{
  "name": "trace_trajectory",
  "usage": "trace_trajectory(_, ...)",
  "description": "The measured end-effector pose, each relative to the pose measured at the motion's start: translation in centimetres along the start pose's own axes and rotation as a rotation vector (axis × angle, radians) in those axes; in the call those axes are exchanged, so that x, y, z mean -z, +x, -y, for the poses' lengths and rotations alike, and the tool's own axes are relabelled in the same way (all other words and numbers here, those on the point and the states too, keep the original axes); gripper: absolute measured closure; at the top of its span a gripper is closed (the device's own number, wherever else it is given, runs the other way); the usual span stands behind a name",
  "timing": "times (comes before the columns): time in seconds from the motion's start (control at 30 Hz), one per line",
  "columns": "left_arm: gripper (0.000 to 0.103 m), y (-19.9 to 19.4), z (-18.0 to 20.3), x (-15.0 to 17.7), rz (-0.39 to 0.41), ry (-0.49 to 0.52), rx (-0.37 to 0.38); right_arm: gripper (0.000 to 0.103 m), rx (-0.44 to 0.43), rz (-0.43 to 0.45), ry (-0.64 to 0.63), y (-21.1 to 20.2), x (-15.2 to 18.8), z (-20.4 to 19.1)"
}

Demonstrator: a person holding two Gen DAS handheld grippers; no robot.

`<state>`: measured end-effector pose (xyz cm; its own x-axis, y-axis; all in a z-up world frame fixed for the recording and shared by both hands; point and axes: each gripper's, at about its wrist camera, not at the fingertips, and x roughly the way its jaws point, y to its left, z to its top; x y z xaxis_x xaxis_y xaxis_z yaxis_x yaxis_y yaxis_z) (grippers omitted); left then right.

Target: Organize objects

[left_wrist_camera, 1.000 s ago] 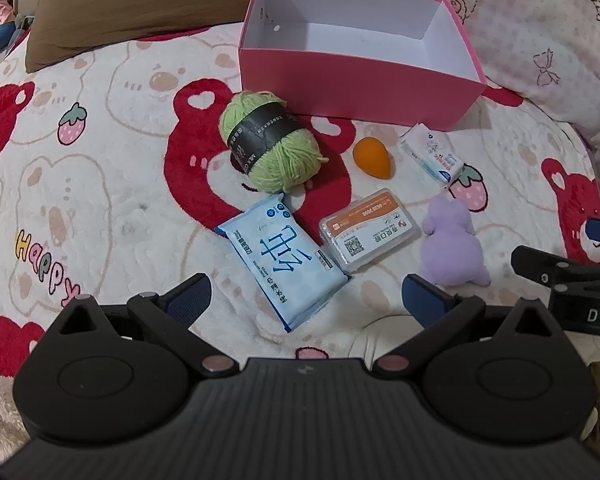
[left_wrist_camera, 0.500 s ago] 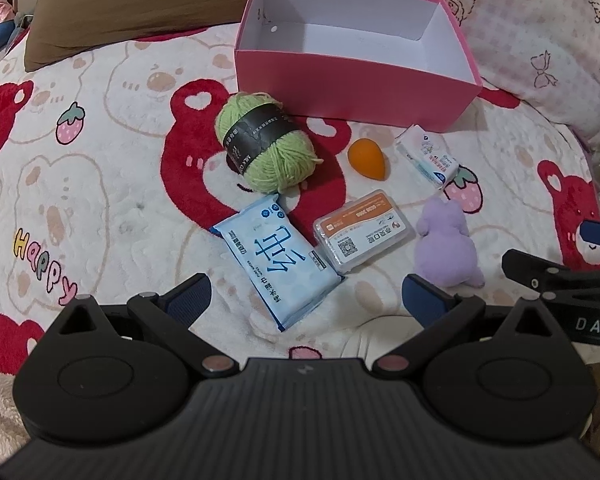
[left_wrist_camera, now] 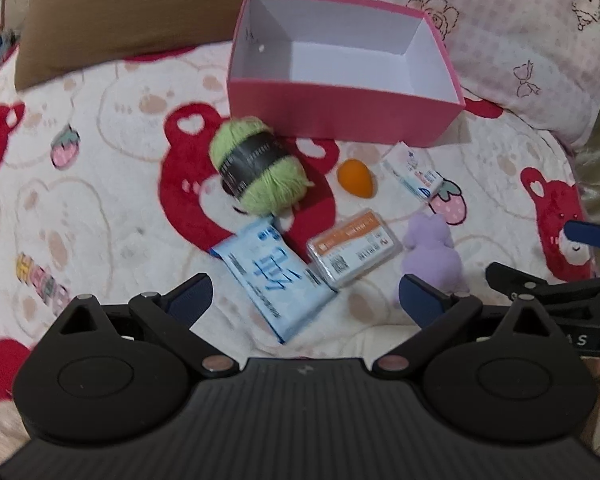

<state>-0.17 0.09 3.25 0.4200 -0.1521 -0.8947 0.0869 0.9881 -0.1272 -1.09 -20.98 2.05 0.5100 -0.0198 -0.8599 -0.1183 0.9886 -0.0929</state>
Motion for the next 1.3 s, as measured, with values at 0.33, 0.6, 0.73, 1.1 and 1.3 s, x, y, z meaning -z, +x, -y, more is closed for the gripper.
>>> trace_trajectory(0.33, 0.008, -1.4, -2.5, -3.8, 0.08, -0.013, -0.001, 0.0, -0.092, 0.078, -0.119, -1.7, -3.3, -1.0)
trace_trajectory(0.6, 0.009, -0.5, -3.8, -6.5, 0.124, -0.029, 0.006, 0.001, -0.176, 0.219, -0.322, -2.3, -5.8, -4.2)
trace_trajectory(0.73, 0.009, 0.8, -5.1, -7.1, 0.128, -0.089, 0.059, 0.008, -0.262, 0.206, -0.337, -0.9, -7.4, -4.9)
trace_trajectory(1.1, 0.019, 5.9, -8.6, -6.9, 0.065, -0.195, 0.127, 0.008, -0.41, 0.123, -0.46, 2.6, -10.1, -7.4)
trace_trajectory(1.3, 0.02, 8.6, -9.7, -6.3, 0.095, -0.254, 0.124, 0.008, -0.451, 0.126, -0.523, 5.6, -10.2, -9.4)
